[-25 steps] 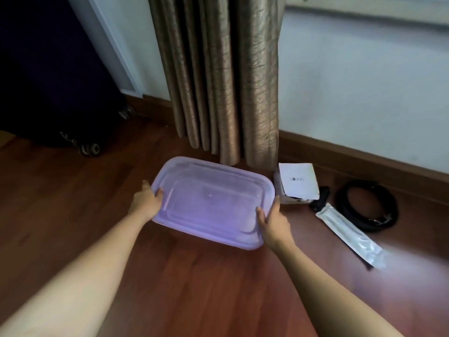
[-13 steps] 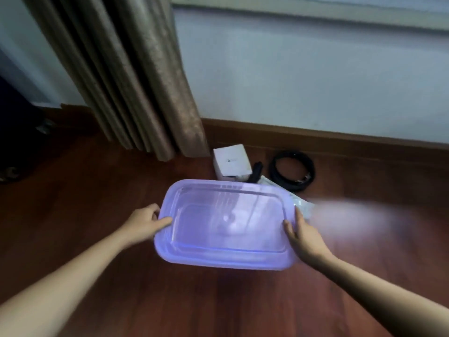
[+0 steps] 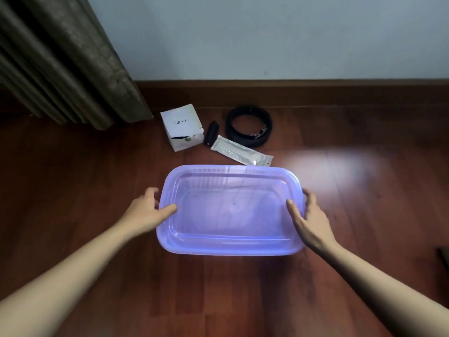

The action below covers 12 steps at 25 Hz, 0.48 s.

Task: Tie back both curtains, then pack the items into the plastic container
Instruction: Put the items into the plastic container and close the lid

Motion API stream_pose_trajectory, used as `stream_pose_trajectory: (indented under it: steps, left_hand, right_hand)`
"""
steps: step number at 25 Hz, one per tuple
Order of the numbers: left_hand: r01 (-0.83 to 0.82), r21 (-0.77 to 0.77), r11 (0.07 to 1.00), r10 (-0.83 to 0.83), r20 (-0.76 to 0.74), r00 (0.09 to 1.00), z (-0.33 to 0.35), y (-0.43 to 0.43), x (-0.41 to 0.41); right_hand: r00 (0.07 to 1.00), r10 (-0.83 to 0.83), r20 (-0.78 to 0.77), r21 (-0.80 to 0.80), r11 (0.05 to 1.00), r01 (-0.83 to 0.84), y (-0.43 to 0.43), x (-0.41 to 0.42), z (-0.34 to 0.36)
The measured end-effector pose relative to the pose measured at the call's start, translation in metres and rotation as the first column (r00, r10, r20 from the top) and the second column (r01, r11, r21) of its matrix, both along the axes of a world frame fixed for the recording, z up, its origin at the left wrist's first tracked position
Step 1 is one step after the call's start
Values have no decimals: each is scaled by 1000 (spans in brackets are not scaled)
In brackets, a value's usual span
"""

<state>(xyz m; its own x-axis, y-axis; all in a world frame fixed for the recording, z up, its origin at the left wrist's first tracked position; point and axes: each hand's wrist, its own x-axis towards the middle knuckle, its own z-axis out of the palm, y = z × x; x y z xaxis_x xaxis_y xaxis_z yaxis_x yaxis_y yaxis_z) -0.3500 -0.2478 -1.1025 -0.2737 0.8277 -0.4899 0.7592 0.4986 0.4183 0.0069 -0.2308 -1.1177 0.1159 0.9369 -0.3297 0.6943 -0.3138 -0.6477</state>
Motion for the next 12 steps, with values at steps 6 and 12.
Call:
stream_pose_trajectory:
  steps: [6,12]
  left_hand:
    - [81,175,981,-75,-39,996,2,46,0]
    - [170,106,980,-163,-74,984,9,58,-1]
  right_hand:
    - [985,-36,-167,-60,998,27,1,-1,1]
    - [992,-46,-117,-54,998,40,2,-5,-5]
